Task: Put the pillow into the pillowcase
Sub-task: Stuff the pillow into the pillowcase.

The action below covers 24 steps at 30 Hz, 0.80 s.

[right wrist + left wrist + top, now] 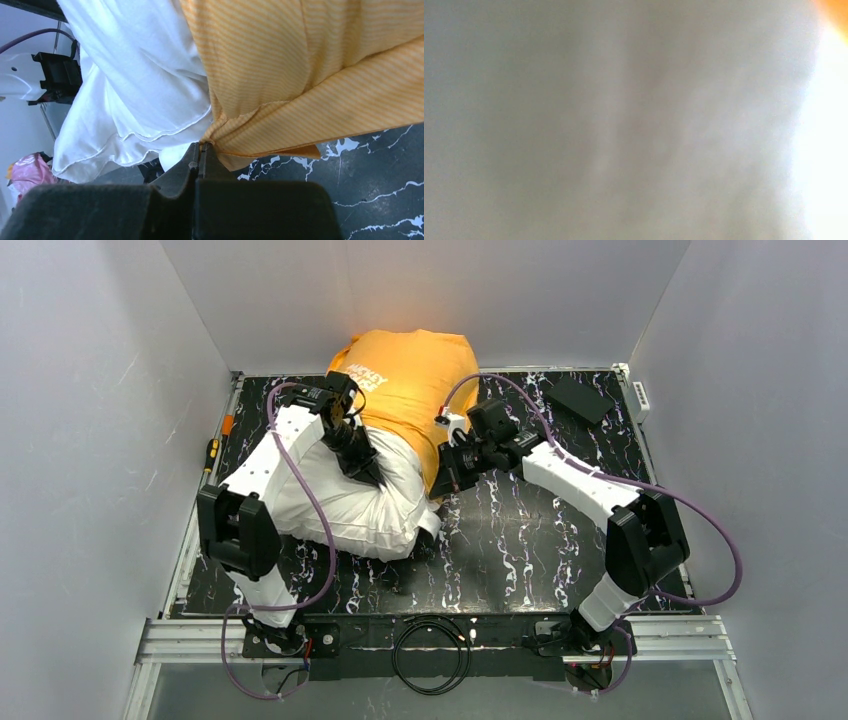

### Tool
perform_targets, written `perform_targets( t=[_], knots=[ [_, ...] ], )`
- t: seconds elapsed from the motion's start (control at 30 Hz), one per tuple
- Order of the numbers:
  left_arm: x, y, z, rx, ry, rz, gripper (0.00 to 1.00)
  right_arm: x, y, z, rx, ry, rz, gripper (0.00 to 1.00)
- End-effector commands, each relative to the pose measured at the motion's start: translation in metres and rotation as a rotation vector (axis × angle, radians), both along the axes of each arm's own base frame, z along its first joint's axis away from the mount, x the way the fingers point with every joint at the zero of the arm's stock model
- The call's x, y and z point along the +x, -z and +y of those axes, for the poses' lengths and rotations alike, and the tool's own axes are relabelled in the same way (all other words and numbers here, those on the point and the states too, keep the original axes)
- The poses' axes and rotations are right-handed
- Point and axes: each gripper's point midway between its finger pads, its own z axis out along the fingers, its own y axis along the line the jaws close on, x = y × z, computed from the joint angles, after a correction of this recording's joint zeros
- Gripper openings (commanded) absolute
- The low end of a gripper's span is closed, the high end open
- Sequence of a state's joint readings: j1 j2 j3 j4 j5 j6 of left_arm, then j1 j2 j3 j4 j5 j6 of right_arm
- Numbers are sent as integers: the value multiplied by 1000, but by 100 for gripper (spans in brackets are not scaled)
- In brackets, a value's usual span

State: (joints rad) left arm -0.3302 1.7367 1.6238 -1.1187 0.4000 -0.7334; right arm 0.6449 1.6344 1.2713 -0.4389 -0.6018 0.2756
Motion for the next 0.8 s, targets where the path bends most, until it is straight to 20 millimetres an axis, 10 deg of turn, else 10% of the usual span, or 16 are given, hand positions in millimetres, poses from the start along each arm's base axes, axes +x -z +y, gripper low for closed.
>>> perform_targets(
  t=[0.0, 0.17, 0.47, 0.63, 0.77],
  knots=[
    [43, -27, 9, -29, -63, -269, 10, -73, -34, -8, 42, -107, 264, 1],
    [-23, -49, 35, 21, -67, -247, 70, -51, -46, 10, 117, -51, 253, 1],
    [-142, -18, 52, -33, -215, -15, 90, -34, -56, 19, 167, -30, 247, 1],
    [-117, 16, 29, -179, -336, -15, 82, -35, -66, 20, 179, -44, 245, 1],
    [-35, 6, 3, -303, -367, -206, 21, -45, -77, 15, 179, -72, 263, 1]
  ],
)
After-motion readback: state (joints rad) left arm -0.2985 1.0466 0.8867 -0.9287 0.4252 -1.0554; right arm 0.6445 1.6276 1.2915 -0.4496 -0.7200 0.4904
